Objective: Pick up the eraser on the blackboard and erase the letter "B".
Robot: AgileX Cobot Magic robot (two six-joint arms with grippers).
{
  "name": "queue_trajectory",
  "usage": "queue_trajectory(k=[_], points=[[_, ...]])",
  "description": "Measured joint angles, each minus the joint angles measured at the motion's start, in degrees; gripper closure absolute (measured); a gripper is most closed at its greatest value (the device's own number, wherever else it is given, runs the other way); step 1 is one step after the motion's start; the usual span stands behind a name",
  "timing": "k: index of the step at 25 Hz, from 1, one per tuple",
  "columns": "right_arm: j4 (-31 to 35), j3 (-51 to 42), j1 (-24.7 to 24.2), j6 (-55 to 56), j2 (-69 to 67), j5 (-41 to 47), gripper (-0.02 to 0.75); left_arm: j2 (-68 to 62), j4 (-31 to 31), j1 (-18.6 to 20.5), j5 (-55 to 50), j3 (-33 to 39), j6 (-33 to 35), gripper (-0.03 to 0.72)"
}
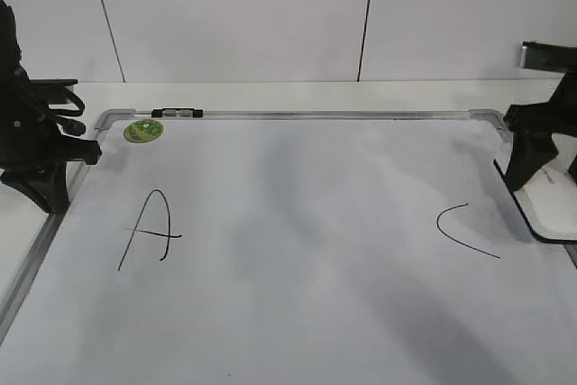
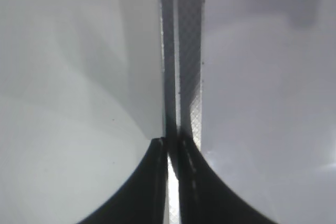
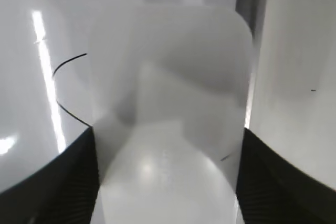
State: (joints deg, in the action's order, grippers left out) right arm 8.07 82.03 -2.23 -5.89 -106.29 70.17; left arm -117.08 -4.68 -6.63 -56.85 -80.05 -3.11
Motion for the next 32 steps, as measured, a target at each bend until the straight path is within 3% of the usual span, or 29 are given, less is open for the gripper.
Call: queue_trajectory(k=[15, 32], points=[[-3.42, 0.00, 0.00, -0.41, -5.01, -3.32, 0.209, 0.00, 0.00, 0.00, 0.00, 0.00, 0.10, 0.668], [-1.64, 0.00, 0.00, -0.41, -6.85, -3.10, 0.209, 0.00, 0.00, 0.00, 0.00, 0.00, 0.10, 0.668]])
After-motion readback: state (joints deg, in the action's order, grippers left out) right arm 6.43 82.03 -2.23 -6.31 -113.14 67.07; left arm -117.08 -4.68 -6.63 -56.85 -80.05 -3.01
